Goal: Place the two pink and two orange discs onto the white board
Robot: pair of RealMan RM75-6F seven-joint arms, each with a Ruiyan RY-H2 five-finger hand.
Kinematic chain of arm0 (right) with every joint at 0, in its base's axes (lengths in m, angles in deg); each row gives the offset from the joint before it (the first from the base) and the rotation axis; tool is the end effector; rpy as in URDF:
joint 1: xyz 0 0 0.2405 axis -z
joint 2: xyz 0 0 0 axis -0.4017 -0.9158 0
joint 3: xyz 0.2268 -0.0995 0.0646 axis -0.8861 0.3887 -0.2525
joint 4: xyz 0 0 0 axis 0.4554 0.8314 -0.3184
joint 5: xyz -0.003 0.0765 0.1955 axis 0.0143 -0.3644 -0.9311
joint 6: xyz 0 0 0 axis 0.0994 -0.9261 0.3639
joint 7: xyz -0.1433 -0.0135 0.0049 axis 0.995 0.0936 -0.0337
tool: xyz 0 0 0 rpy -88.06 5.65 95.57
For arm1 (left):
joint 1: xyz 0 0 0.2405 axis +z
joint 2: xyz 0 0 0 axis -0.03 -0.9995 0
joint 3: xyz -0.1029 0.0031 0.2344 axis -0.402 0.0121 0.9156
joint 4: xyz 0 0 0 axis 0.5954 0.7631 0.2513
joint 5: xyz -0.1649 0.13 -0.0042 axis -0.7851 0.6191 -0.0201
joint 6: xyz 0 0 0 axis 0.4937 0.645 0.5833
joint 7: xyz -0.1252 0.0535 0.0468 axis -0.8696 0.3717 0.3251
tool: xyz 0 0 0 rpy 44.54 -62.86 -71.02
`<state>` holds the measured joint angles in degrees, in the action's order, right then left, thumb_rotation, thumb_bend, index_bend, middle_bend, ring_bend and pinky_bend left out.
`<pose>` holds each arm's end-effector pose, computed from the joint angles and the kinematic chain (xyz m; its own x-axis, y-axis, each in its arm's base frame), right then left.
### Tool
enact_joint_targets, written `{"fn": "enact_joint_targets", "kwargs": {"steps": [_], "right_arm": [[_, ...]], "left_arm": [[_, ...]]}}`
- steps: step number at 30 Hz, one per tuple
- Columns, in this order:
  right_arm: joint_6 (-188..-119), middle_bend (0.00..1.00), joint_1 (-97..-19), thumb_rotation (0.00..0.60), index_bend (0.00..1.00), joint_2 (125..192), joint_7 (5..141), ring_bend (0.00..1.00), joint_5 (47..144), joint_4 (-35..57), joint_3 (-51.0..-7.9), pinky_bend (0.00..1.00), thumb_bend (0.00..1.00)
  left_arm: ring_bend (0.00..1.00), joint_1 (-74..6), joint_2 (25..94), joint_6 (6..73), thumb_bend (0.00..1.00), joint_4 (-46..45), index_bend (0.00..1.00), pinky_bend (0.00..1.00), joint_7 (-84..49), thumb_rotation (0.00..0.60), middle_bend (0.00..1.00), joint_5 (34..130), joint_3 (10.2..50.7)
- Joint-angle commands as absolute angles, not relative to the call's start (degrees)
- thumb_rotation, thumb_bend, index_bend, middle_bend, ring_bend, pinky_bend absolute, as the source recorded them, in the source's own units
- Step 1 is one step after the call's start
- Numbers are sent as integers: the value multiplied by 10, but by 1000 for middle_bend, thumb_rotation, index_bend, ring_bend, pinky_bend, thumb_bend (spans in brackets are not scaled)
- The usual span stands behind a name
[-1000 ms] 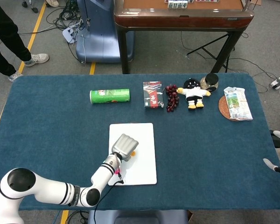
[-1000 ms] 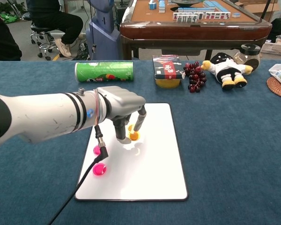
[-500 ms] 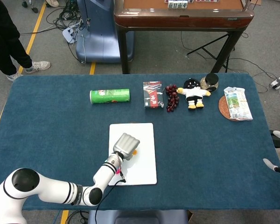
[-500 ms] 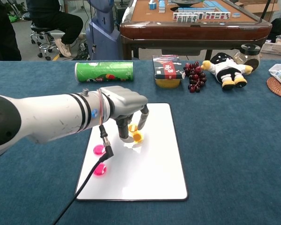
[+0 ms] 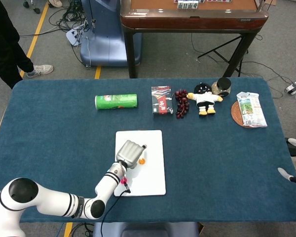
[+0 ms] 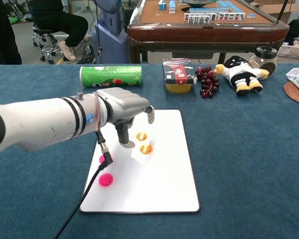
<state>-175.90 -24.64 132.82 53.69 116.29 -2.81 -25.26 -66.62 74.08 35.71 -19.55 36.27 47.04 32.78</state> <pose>-0.3410 -0.1707 0.2208 0.2302 0.0875 0.9692 -0.9716 0.0763 0.2239 -0.0400 0.3276 -0.0825 0.7449 0.2918 0.6000 0.6514 -0.5122 -0.5597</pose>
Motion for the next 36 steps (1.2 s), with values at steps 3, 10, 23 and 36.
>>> {"fn": "enact_joint_targets", "kwargs": {"steps": [3,10,23,36], "right_arm": [[-1757,281,-249,600,220,1330,546,222,1166,-31,-251,410,0],[-1752,281,-253,600,220,1334,568,222,1168,-39,-249,410,0],[-1733,286,-267,600,221,1346,621,222,1170,-52,-245,410,0],[-1717,286,-281,600,220,1364,683,222,1173,-64,-240,410,0]], "left_arm": [[962,-635,695,398,287,-250,256,1000,348,600,1000,502,347],[766,-561,600,461,287,-339,233,990,293,600,727,586,392],[270,-386,469,592,287,-396,229,495,157,600,227,790,495],[244,-189,425,740,339,-260,282,436,-27,600,224,927,523]]}}
